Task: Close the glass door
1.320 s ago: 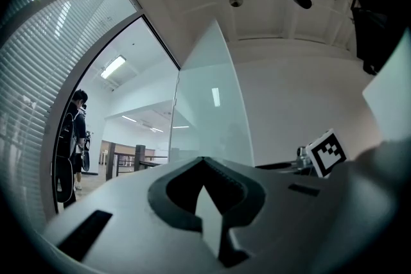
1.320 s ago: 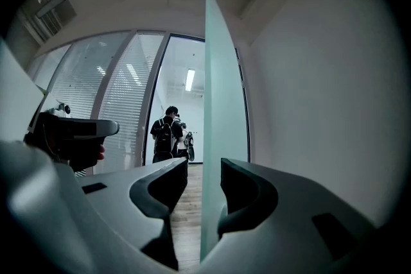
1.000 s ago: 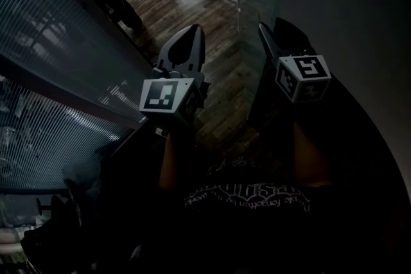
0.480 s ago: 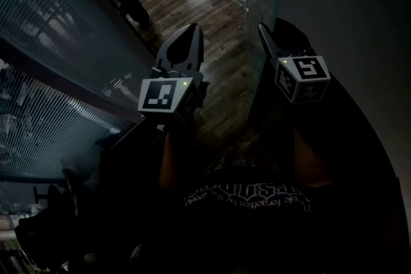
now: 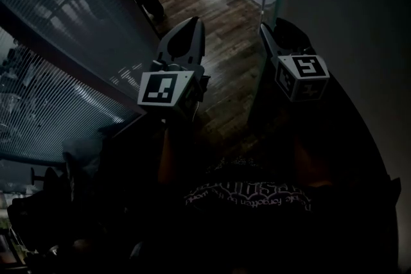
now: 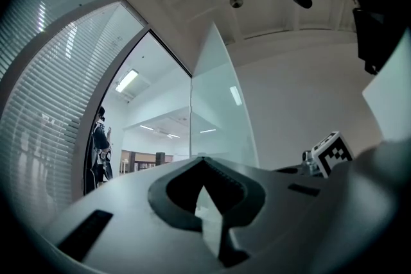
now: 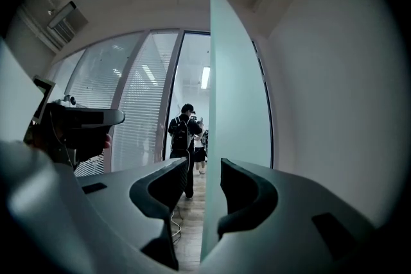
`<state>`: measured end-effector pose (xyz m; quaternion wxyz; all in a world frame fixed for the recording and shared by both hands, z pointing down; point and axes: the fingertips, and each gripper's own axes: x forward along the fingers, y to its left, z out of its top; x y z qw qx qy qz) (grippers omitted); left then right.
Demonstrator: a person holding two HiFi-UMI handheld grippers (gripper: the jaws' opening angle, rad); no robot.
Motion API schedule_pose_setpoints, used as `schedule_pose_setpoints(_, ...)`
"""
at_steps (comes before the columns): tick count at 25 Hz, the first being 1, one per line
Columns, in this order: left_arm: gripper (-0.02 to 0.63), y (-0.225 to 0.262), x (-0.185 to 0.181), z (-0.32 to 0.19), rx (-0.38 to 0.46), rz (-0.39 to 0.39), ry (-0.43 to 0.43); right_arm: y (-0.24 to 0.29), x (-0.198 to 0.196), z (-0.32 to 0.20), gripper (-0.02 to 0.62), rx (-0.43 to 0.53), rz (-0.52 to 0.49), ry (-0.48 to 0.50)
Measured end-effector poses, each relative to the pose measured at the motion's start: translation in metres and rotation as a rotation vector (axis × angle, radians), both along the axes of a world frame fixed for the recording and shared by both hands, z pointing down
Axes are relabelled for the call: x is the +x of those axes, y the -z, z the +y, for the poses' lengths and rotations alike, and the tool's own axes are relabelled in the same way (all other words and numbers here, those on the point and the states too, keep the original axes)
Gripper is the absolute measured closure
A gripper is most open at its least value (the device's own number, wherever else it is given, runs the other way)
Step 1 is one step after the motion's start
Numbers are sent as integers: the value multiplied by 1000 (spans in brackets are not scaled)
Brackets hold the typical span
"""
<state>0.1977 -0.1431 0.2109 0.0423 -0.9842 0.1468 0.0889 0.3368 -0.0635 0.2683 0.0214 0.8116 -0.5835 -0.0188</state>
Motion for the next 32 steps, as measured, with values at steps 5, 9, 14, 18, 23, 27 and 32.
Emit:
schedule_pose_setpoints(5,611,10,-10,-4,21,24,51,2,-8,-5,451,3,7,31)
schedule_pose_setpoints(9,611,10,-25,-8,26,26,96,2,-14,-13,451,4,9,49)
schedule_pose_setpoints(14,611,11,-58,-39,34,41,166,-2,-30,-50,451,-1,13,76)
schedule_pose_setpoints(18,611,12,-71,-46,38,50,226,-3,-31,-54,451,8,6,95)
schedule_pose_setpoints(23,611,10,-85,-53,32,46,282,-2,-38,-63,451,11,6,128)
schedule_pose_setpoints(27,611,11,-92,-55,35,44,308,1,-44,-73,451,12,11,154)
schedule_pose_setpoints(32,611,9,-99,-52,36,41,336,1,-50,-79,451,21,15,178)
